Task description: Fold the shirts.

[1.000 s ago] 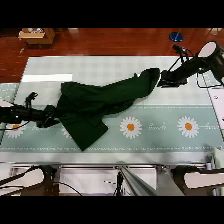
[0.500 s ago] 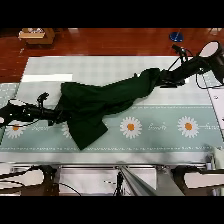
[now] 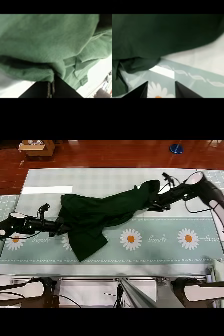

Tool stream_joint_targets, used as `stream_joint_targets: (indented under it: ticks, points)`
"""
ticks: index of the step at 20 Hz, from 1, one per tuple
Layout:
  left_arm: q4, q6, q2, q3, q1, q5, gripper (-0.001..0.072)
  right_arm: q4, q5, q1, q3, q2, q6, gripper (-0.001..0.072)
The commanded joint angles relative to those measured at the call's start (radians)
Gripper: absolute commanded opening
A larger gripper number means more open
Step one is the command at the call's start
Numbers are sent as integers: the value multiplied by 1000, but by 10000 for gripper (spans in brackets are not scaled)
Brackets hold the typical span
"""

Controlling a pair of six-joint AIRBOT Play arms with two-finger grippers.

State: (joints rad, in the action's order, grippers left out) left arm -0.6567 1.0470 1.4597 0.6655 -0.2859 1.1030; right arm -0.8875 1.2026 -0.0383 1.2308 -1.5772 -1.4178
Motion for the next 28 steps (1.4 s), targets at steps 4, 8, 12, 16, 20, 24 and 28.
stream_joint_targets:
  ticks: [4, 8, 12, 16, 20, 24, 28]
  points:
    - [82, -68, -2, 2, 0, 36, 22, 17, -114, -132, -39, -58, -68, 419]
    - [82, -70, -2, 2, 0, 35, 22, 22, -143, -151, -39, -75, -99, 448]
    - [82, -76, -2, 2, 0, 35, 22, 25, -143, -155, -39, -85, -137, 566]
    - [82, -76, -2, 2, 0, 35, 22, 15, -137, -209, -39, -110, -138, 560]
    - [82, -79, -2, 2, 0, 50, 22, 18, -245, -277, -39, -138, -186, 329]
    - [82, -93, -3, 2, 0, 62, 22, 44, -264, -273, -38, -111, -178, 33]
    - [127, -126, -64, 34, -2, 169, 21, 41, -253, -256, -37, 56, -107, 33]
